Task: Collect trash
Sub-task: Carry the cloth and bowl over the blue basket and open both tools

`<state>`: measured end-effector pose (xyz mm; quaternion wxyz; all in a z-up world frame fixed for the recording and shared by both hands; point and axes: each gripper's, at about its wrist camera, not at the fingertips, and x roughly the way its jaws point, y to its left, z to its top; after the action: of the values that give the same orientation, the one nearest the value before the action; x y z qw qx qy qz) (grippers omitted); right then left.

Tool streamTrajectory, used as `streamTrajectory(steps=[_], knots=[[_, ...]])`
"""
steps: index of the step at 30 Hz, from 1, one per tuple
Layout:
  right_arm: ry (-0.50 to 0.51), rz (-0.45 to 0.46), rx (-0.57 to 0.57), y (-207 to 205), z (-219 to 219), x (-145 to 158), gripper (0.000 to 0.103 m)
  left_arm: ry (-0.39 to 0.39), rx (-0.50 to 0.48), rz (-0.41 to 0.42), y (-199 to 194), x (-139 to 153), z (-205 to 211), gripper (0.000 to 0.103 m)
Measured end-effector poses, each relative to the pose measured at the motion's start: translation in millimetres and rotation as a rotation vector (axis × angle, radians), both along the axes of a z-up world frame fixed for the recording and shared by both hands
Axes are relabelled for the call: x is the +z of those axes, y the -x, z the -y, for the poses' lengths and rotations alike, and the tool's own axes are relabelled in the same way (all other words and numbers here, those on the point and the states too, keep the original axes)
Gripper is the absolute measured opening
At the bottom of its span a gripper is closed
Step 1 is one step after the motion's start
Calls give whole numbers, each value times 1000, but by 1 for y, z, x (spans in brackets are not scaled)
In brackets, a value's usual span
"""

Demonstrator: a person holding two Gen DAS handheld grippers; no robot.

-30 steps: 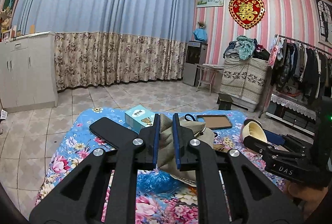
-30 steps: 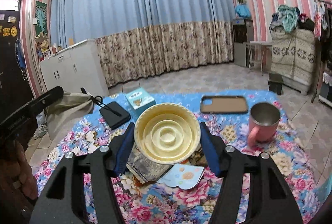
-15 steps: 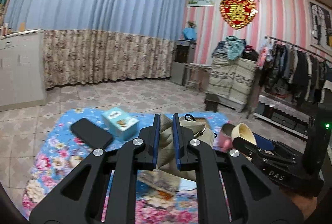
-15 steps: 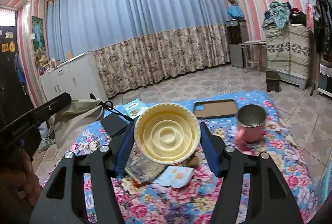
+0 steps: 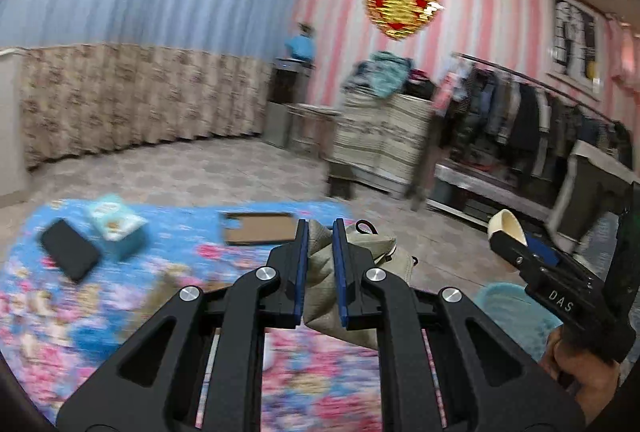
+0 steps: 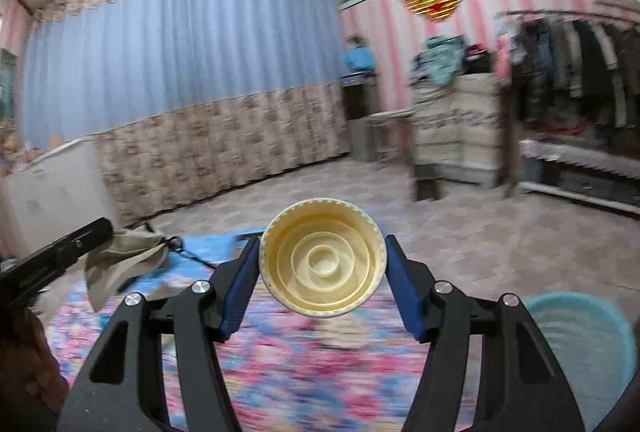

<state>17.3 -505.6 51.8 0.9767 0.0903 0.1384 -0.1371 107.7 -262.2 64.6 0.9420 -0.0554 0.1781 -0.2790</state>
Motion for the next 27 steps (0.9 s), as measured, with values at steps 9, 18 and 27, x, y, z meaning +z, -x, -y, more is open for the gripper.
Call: streamTrajectory(steps=[9,18,27], knots=[[-51,-70,-292,99,132,-18,61,88,-351,-51,37,-24,151,11],[-66,-145,-358,125,184,-41,63,-17,-534,-171,53,-87,244,40],[-82,-127,-380,121,187,-45,69,19,-487,-162,41,-82,231,66]])
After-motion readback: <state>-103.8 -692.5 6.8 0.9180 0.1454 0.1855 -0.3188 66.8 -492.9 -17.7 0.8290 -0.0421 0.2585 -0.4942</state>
